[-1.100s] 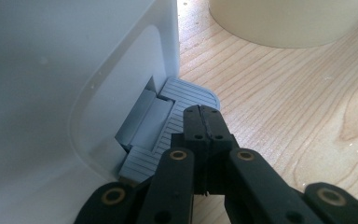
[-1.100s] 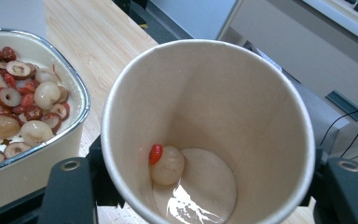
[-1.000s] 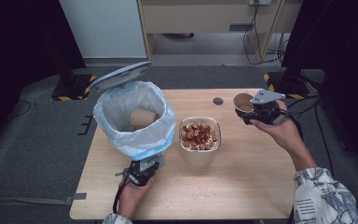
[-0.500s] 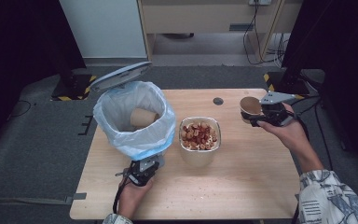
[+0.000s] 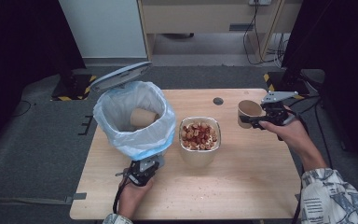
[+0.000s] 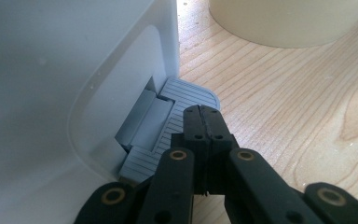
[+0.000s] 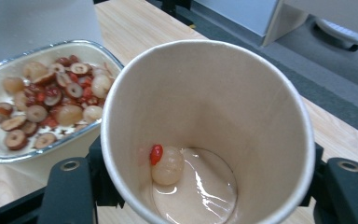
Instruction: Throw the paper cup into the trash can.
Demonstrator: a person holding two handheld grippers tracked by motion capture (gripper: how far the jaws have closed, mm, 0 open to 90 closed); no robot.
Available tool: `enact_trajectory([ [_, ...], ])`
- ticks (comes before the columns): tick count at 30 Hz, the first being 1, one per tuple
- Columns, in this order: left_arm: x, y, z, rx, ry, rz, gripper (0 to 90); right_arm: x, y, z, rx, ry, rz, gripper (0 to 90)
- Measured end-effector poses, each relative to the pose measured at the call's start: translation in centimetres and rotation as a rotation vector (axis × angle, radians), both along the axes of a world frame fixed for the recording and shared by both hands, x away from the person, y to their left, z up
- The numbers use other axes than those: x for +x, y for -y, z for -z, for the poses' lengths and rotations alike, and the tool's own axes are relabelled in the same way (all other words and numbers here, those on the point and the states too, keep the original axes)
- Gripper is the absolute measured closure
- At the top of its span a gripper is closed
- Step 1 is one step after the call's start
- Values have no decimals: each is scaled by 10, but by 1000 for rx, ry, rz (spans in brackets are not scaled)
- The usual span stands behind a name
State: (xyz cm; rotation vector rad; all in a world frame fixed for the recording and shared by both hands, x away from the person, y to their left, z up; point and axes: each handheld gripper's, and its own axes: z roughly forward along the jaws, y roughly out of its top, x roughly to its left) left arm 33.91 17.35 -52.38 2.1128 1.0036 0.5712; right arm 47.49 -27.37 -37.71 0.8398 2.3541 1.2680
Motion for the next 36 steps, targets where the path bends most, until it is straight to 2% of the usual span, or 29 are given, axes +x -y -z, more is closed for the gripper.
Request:
enact_trajectory([
  [7, 0, 0, 0, 1, 0, 0, 894, 0, -4, -8, 42, -26, -29, 333],
  [16, 0, 0, 0, 4, -1, 0, 894, 1, -13, -21, 45, -34, -34, 334],
  [30, 0, 0, 0, 7, -1, 1, 894, 3, -44, -45, 59, -35, -47, 335],
  [36, 0, 0, 0, 4, 0, 0, 894, 2, -62, -56, 49, -28, -66, 334],
])
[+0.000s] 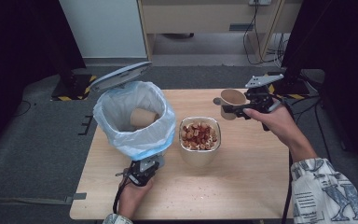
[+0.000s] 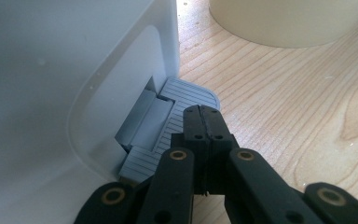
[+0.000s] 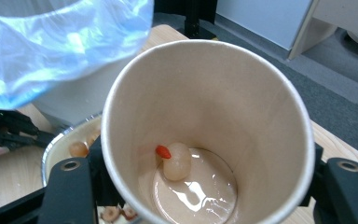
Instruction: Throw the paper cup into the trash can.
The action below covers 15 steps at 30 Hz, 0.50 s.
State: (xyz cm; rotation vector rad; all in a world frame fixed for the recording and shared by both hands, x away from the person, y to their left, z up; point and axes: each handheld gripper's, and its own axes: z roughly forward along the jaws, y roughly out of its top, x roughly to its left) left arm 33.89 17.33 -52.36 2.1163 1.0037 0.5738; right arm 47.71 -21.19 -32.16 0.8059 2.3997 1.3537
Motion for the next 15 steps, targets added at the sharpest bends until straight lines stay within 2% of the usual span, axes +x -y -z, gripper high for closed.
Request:
enact_trajectory([
  [7, -1, 1, 0, -4, 1, -13, 894, 0, -21, -11, -1, 5, -11, 333],
  [10, 1, 0, 0, 4, 3, 9, 894, 1, -30, -15, -1, 4, -18, 332],
  [15, 0, 0, 0, 10, 4, 4, 894, 1, -46, -21, 0, 0, -30, 332],
])
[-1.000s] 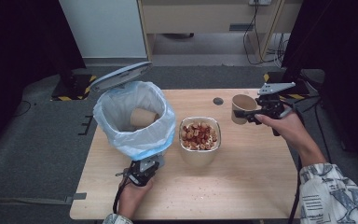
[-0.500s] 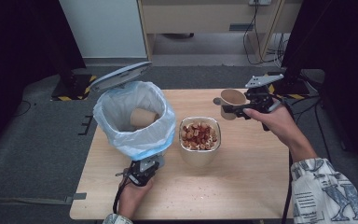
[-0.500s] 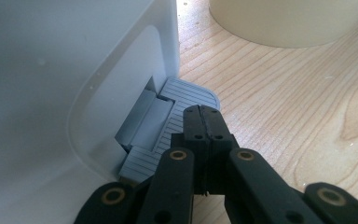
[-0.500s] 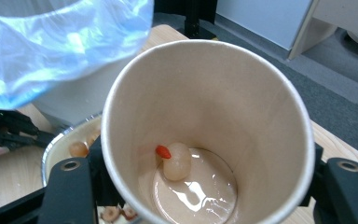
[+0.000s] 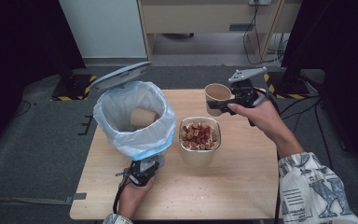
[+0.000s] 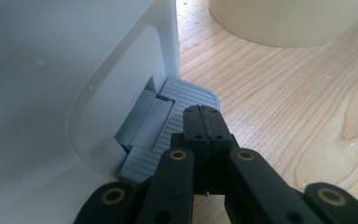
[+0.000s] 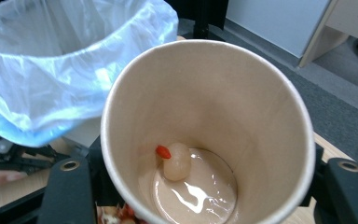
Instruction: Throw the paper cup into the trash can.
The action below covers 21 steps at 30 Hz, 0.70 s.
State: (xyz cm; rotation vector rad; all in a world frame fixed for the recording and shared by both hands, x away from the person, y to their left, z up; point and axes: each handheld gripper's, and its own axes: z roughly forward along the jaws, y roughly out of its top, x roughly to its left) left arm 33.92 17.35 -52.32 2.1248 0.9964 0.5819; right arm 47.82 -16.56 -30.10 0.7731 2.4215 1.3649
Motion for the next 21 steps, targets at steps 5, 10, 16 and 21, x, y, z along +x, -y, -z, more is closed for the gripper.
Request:
enact_trajectory([
  [5, 0, 0, 0, -4, 1, 0, 894, 0, -13, -5, 14, -2, -14, 333],
  [10, 0, 0, 0, -5, -1, 2, 894, 2, -22, -10, 9, -5, -11, 333],
  [16, 0, 0, 0, -4, 0, 1, 893, 3, -33, -18, 18, -1, -18, 332],
  [21, 0, 0, 0, -3, -1, 2, 893, 3, -42, -23, 29, -5, -24, 331],
])
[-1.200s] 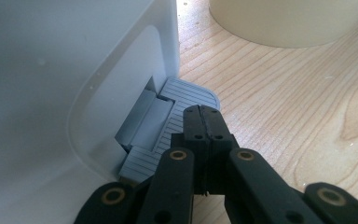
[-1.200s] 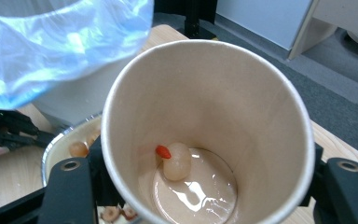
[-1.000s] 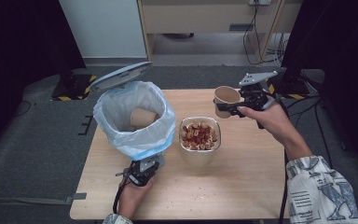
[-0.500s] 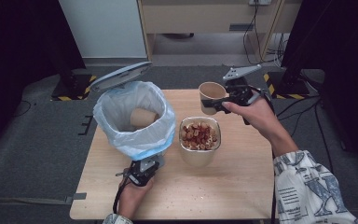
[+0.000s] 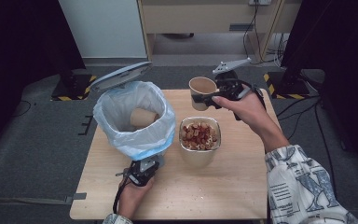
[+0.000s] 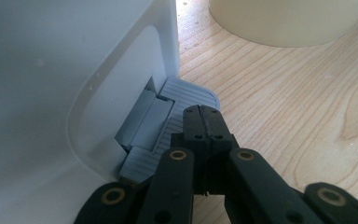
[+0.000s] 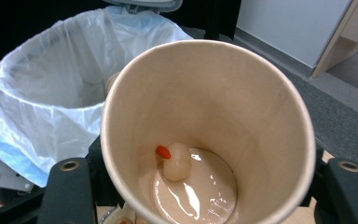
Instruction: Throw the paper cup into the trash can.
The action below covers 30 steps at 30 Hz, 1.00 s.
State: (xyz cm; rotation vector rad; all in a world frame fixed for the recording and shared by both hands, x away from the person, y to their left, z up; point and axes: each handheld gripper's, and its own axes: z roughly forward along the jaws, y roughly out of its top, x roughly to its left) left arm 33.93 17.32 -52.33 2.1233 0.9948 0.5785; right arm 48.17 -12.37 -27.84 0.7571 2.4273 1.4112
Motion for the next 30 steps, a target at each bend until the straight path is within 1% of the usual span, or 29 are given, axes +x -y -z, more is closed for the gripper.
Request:
enact_trajectory([
  [7, 0, 0, 0, 2, 0, 0, 894, 1, -10, -3, 15, -5, -18, 331],
  [10, 0, 0, 0, -2, 0, 2, 894, 0, -15, -6, 30, -5, -27, 331],
  [12, 0, 0, 0, 0, 1, 0, 894, 0, -18, -8, 31, -2, -34, 331],
  [20, 0, 0, 0, 0, 1, -1, 894, -3, -29, -14, 47, -5, -40, 329],
  [26, 0, 0, 0, -2, 1, 0, 894, -3, -40, -16, 48, -2, -51, 328],
  [30, 0, 0, 0, 0, 4, -1, 894, -4, -46, -18, 61, -2, -54, 327],
])
